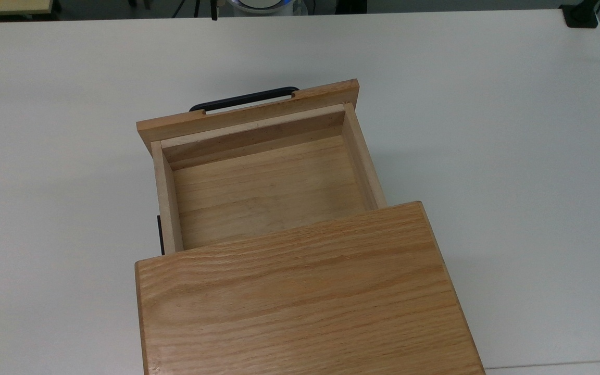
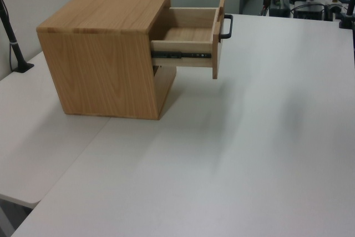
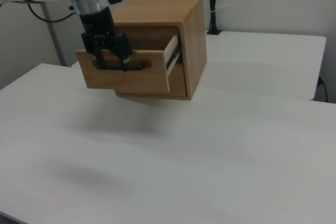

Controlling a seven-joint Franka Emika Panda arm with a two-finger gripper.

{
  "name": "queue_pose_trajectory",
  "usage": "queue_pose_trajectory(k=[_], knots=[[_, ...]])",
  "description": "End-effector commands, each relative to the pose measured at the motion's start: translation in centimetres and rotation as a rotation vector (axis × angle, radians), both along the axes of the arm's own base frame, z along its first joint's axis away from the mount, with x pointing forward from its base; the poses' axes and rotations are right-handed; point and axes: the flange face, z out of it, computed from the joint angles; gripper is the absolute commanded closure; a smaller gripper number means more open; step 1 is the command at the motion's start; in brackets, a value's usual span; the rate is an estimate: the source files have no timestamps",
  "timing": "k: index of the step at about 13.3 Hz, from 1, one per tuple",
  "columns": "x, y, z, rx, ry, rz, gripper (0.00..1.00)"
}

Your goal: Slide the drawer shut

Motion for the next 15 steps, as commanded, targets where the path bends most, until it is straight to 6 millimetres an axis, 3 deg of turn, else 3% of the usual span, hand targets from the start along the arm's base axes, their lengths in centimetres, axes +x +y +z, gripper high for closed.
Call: queue_pose_trajectory(k=[1,11,13,14,15], knots=[[-0.7,0.3,-0.2,-0.014,0.012,0.045,0.00],[-0.7,-0.3,0.0,-0.014,0.010,0.069,0.00],[-0.7,-1.0,-0.1,-0.023,0.035,0.269,0.00],[-0.1,-0.9,-1.1,-0.025,0.064,0.366,0.00],[0.0,-0.6,-1.3,-0.028,0.069,0.391,0.00]])
